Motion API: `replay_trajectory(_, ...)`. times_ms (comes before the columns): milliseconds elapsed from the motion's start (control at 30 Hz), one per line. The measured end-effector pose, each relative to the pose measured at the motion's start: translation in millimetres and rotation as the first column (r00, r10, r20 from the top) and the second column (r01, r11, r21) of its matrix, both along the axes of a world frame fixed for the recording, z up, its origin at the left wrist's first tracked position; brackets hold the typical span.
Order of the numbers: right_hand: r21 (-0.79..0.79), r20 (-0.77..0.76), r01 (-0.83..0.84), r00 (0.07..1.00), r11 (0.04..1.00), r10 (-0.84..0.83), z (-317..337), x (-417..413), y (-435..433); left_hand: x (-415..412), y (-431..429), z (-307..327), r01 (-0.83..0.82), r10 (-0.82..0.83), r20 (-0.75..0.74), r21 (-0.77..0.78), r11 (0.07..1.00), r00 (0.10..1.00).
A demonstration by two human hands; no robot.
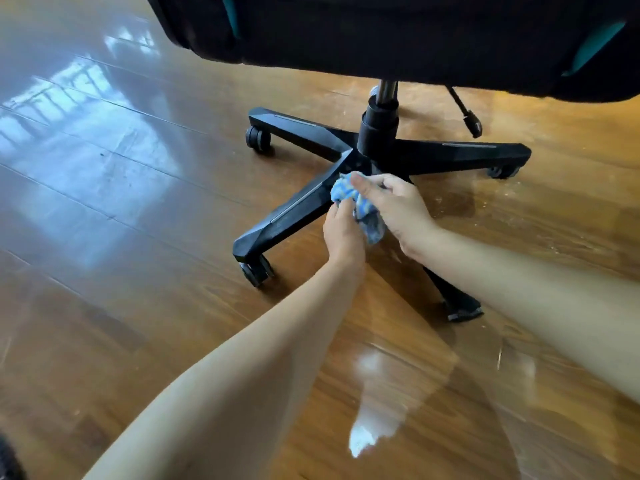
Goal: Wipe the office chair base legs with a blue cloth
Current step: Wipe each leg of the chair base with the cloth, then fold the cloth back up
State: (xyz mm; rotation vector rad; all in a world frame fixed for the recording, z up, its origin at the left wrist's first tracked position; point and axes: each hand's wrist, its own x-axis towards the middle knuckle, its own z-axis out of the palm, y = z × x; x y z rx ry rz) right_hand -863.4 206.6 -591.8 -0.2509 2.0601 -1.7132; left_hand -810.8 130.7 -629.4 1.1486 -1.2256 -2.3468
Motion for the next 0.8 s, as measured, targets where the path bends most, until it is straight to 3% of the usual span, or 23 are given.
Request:
replay_trajectory(67,0.057,-0.036,-0.045,0.998,0.997,0.047,-2,13,-13,7,-4,5,-0.074,0.073,0.021,0.039,0.997,0.997)
replay_trajectory(200,0.081,0.104,-0.131,0.987,0.988,0.122,10,49,-18,52,-11,22,-0.114,0.118,0.261,-0.031,0.993,0.958)
replay_trajectory(400,0.185,0.235,-0.479,0.869,0.858,0.435,79,97,-29,129,-48,96,-0.046,0.019,0.478,0.046,0.998,0.878)
replay_trajectory(533,0.416,0.126,-0.457,0.885,0.786,0.449,147,139,-57,187,-76,165,0.143,-0.127,0.583,0.019,0.989,0.802)
replay_trajectory(800,0.445,-0.119,-0.555,0.741,0.703,0.661,309,230,-121,312,-114,334,0.278,-0.020,0.577,-0.363,0.889,0.816)
